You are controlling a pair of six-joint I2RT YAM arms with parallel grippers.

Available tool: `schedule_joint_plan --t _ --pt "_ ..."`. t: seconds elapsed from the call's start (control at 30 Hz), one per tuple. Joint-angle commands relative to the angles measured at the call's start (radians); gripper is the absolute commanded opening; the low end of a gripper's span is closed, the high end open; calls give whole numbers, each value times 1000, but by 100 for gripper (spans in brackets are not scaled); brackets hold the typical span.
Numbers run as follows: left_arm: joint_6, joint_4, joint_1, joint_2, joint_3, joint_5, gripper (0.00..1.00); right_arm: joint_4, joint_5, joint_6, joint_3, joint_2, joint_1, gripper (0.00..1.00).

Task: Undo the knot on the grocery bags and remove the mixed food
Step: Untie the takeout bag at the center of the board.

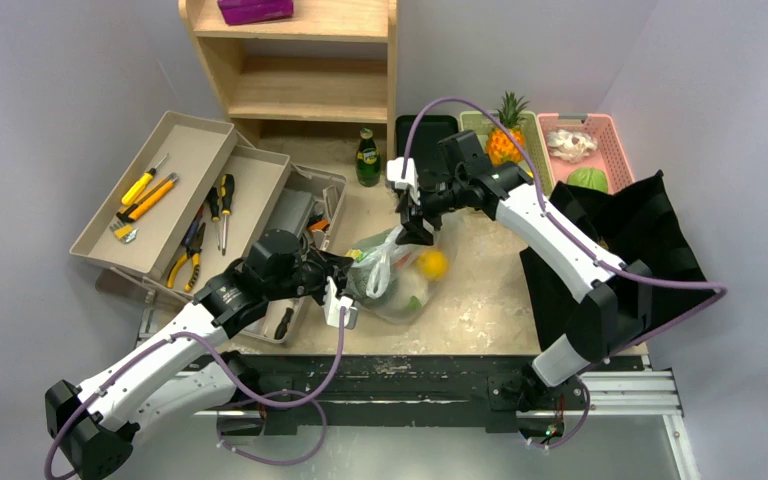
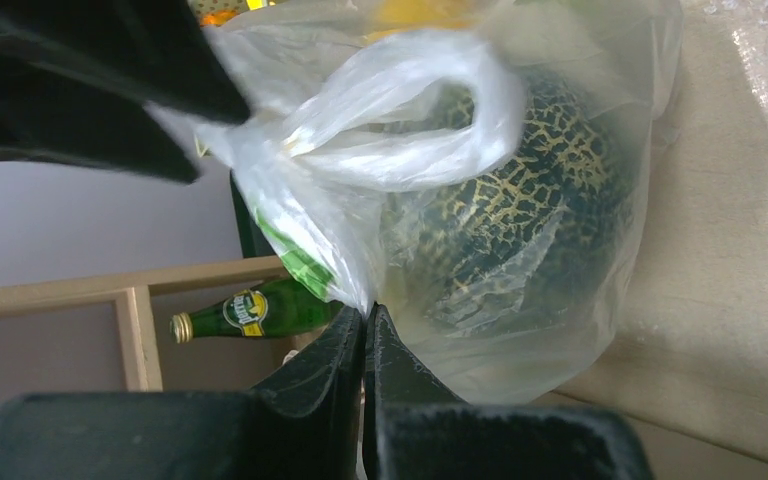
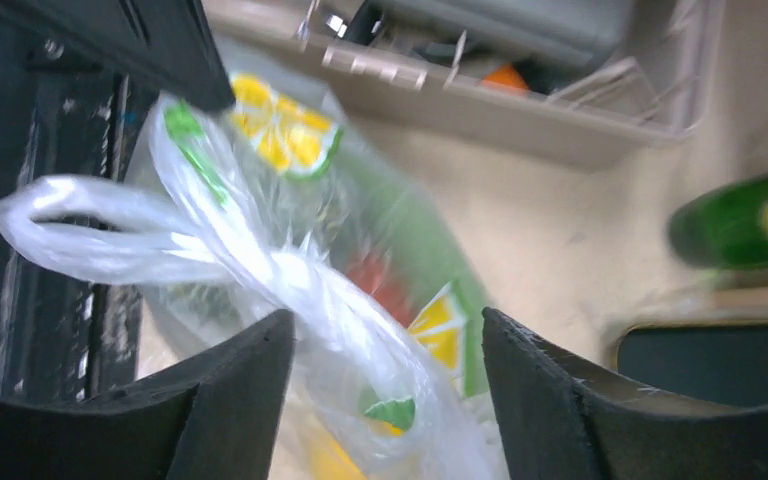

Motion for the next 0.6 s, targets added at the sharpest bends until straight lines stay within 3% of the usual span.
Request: schedule_joint_plan --t 0.0,0.17,0.4,0.57 --pt "25 68 -6 -13 29 8 0 -193 -39 -138 0 16 -10 54" --pt "-107 91 14 -6 33 -73 0 -227 -12 -136 12 -53 -18 0" --pt "-329 118 176 -36 63 -105 0 127 124 83 -102 -231 -40 0" --pt "-262 95 193 -122 -76 -120 0 298 237 186 -276 -343 -44 0"
